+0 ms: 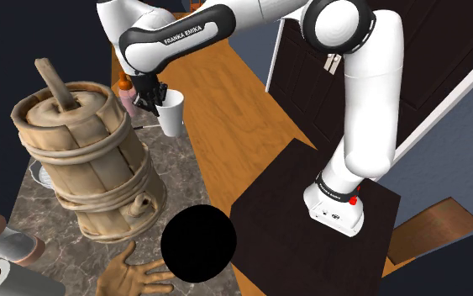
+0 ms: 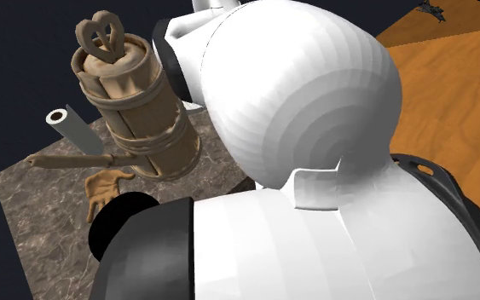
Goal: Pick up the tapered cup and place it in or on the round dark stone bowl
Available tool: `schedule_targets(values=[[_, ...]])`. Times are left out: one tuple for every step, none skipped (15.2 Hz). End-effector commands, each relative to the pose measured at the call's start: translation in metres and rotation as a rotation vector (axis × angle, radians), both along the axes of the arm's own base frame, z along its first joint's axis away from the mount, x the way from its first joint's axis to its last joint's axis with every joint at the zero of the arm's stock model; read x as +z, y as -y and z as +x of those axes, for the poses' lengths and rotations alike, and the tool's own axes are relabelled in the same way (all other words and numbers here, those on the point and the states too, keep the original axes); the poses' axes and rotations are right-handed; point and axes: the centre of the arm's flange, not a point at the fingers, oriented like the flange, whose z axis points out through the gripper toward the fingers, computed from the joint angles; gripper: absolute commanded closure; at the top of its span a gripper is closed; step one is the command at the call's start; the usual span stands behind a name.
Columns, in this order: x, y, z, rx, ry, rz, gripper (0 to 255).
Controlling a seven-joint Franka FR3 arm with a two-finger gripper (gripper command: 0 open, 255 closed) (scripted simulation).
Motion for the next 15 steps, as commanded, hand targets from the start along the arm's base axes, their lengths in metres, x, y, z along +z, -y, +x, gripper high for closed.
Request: schedule_targets(values=[[0.011,-0.001,0.001,0.000,0.000,0.000,255],[0.016,-0.001,0.001,0.000,0.000,0.000,255],[0.022,-0.001,0.001,0.000,0.000,0.000,255],[0.027,-0.001,0.001,0.000,0.000,0.000,255],[0.032,-0.001,0.001,0.000,0.000,0.000,255],[0.038,-0.001,0.001,0.000,0.000,0.000,255],[0.043,-0.001,0.001,0.000,0.000,0.000,255],[0.048,-0.001,0.001,0.000,0.000,0.000,255],[0.053,-0.001,0.001,0.000,0.000,0.000,255],[0.059,-0.001,0.001,0.000,0.000,0.000,255],[0.064,-0.001,0.001,0.000,0.000,0.000,255],[0.069,-0.001,0.001,0.000,0.000,0.000,255],[0.075,-0.001,0.001,0.000,0.000,0.000,255],[0.080,-0.001,0.001,0.000,0.000,0.000,255],[0.082,-0.001,0.001,0.000,0.000,0.000,255]])
